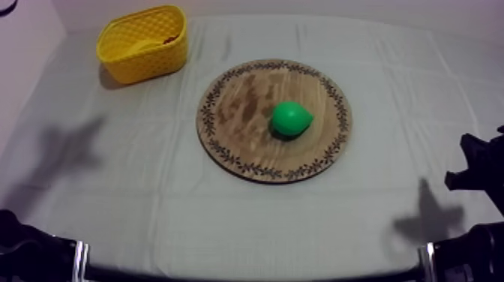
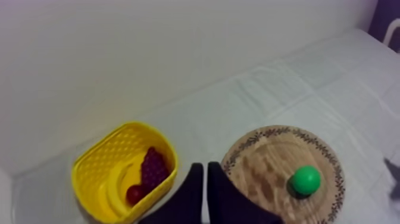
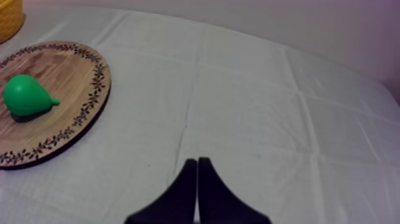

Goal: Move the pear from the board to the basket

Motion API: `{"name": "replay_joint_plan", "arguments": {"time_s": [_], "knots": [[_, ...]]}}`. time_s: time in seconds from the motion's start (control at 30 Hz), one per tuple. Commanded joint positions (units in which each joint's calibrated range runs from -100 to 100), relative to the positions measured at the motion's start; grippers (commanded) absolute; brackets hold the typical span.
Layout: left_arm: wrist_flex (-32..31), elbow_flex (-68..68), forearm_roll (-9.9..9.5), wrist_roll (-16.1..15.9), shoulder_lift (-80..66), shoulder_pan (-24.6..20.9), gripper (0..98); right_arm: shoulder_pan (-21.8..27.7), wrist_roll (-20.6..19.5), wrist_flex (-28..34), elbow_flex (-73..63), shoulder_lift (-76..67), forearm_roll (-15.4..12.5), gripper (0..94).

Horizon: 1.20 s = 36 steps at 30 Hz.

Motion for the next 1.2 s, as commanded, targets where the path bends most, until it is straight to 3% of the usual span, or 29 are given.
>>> {"name": "replay_joint_plan", "arguments": {"time_s": [0.0,0.3,0.5,0.63,1.17], "knots": [[1.13,-6.02,-0.08,-0.66,6.43,1.8,0.0,-0.01,0.0,0.02,0.05,0.01,0.01,0.5],[4.02,-15.47,-2.17,-3.65,18.37,8.09,0.0,-0.01,0.0,0.02,0.05,0.01,0.01,0.5],[2.39,-16.72,-5.09,-3.14,24.82,12.92,0.0,-0.01,0.0,0.02,0.05,0.01,0.01,0.5],[2.16,-18.64,-5.94,-2.5,29.07,15.18,0.0,-0.01,0.0,0.02,0.05,0.01,0.01,0.5],[7.85,-32.83,-8.16,-1.62,47.49,17.58,0.0,-0.01,0.0,0.02,0.05,0.01,0.01,0.5]]}}
